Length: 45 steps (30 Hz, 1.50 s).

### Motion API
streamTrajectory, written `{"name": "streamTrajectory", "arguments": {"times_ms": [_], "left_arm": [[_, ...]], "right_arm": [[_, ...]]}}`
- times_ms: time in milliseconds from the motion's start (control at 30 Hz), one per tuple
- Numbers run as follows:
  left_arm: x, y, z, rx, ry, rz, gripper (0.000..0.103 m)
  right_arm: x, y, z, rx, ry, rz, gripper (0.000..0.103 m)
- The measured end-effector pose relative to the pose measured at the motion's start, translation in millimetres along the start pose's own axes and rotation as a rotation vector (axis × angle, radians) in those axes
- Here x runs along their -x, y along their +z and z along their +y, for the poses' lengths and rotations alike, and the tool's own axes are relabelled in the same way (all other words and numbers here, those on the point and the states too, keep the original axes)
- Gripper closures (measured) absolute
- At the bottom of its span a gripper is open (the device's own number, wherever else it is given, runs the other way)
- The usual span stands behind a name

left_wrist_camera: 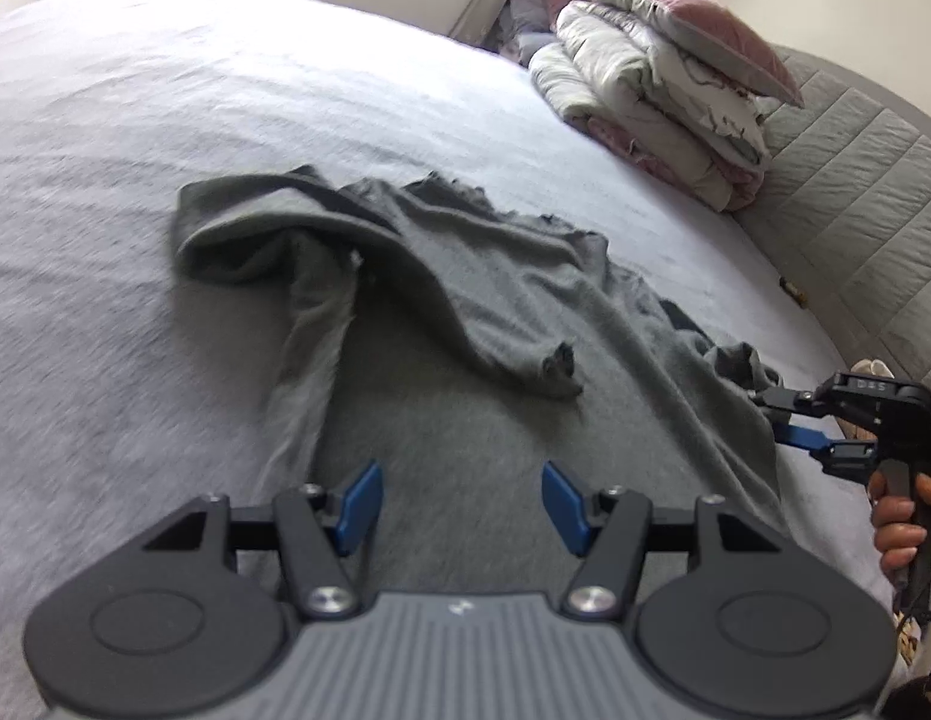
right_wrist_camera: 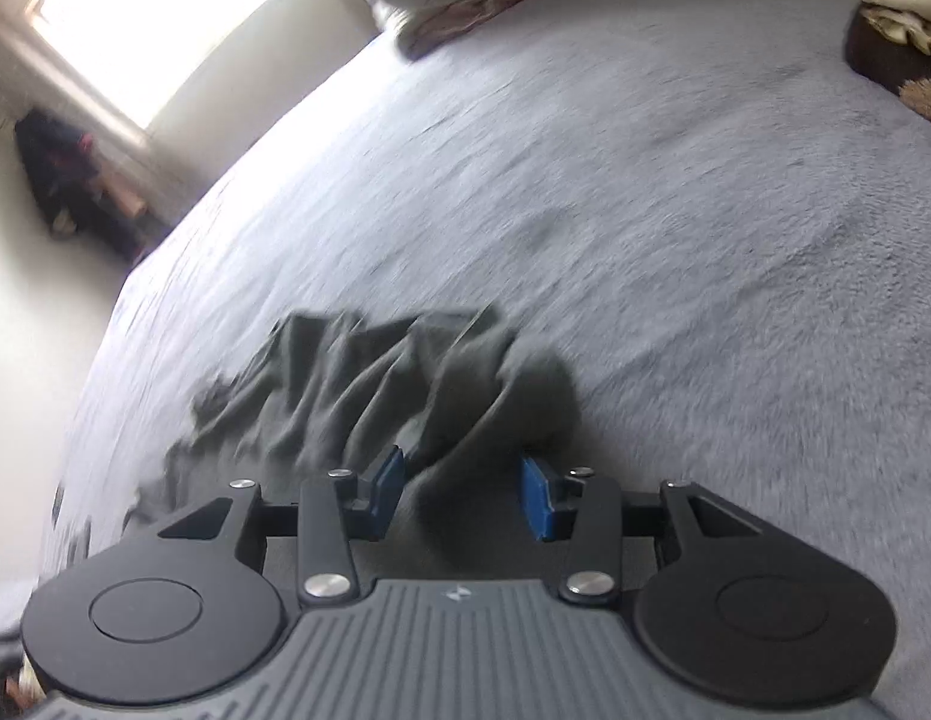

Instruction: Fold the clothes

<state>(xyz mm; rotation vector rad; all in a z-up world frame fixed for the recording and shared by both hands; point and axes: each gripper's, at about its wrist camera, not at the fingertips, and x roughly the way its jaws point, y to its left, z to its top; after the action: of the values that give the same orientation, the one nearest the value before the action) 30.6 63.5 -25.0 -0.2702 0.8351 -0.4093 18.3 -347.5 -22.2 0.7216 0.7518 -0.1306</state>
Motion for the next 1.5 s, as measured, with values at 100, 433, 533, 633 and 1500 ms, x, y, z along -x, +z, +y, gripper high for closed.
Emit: {"name": "streamTrajectory", "arguments": {"times_ms": [100, 433, 533, 633, 1500], "left_arm": [[-6.6, -0.2, -3.9, -0.012, 0.01, -0.04, 0.042], [-22.1, 6.4, -3.0, -0.002, 0.013, -0.091, 0.042], [-22.7, 4.5, -8.1, -0.045, 0.029, -0.093, 0.042], [-23.9, 3.0, -12.3, -0.078, 0.045, -0.095, 0.042], [-17.7, 11.0, -4.3, -0.028, 0.095, -0.114, 0.042]], "right_arm": [[-5.4, 9.6, -1.3, 0.023, -0.023, -0.037, 0.091], [10.1, 45.0, 21.9, 0.315, -0.227, -0.274, 0.092], [7.0, 48.0, 16.4, 0.345, -0.302, -0.28, 0.092], [4.0, 52.4, 3.2, 0.335, -0.352, -0.263, 0.092], [17.7, 42.9, -1.4, 0.158, -0.165, -0.143, 0.07]]}}
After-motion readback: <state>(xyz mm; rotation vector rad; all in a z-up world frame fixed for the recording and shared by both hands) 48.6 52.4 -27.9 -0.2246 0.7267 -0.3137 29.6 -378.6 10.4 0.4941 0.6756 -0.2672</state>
